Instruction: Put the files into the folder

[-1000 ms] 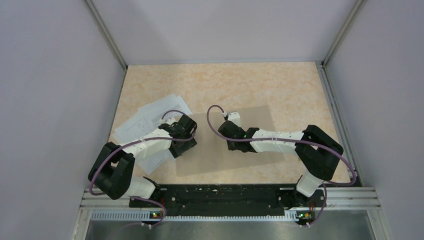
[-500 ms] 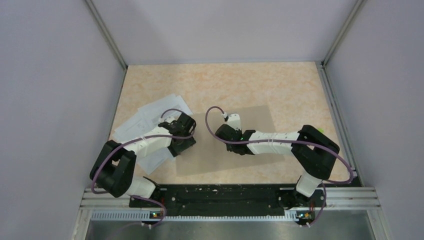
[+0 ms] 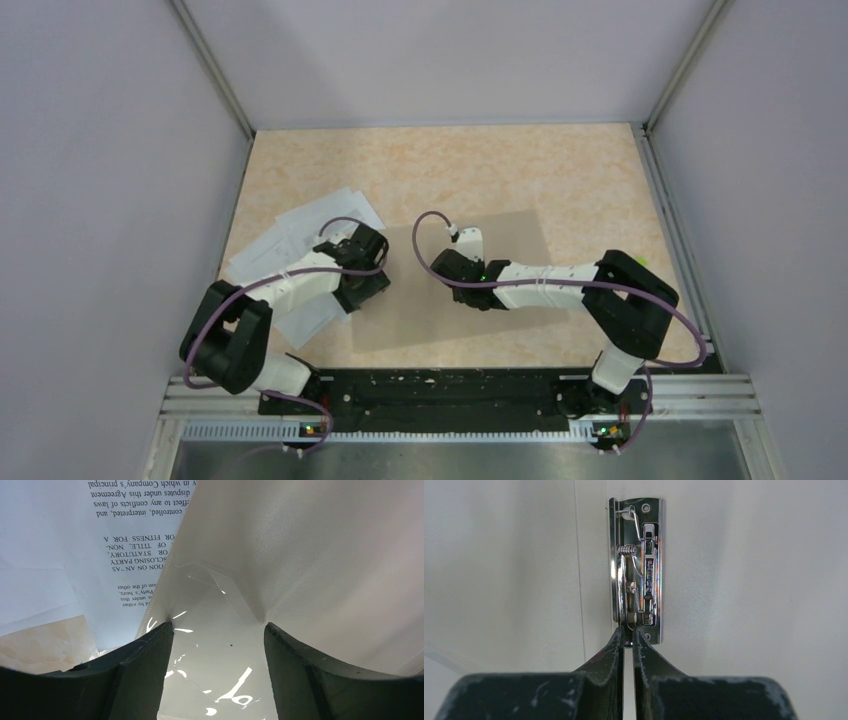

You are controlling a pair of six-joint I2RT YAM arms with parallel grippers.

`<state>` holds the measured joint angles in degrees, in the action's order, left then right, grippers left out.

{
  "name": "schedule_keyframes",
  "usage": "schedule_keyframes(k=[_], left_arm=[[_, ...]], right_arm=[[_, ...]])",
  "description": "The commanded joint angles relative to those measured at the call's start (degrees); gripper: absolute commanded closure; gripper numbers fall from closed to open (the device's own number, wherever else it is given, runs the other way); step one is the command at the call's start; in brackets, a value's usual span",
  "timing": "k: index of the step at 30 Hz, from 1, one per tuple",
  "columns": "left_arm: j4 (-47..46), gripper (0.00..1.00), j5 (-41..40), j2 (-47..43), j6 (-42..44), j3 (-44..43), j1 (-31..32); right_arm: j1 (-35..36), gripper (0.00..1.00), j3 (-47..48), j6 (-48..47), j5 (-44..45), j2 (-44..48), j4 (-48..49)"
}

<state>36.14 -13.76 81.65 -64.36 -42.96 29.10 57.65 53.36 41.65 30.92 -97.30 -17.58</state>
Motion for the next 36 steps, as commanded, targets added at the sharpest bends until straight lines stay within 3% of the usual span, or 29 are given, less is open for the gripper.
schedule_keyframes(k=[1, 25, 36], left_arm=[[1.0, 0.27, -3.43, 3.57, 1.34, 4.01, -1.81], [1.05, 0.27, -3.37, 3.54, 1.05, 4.24, -2.25], [0.7, 0.27, -2.75, 3.34, 3.18, 2.56, -2.13]], right_arm=[[-1.39, 0.98, -3.96, -1.16, 4.7, -2.84, -14.17], [-4.09, 0.98, -7.12, -1.28, 2.16, 1.67, -12.65], [-4.73, 0.96, -1.6, -4.46, 0.98, 6.21, -12.72]])
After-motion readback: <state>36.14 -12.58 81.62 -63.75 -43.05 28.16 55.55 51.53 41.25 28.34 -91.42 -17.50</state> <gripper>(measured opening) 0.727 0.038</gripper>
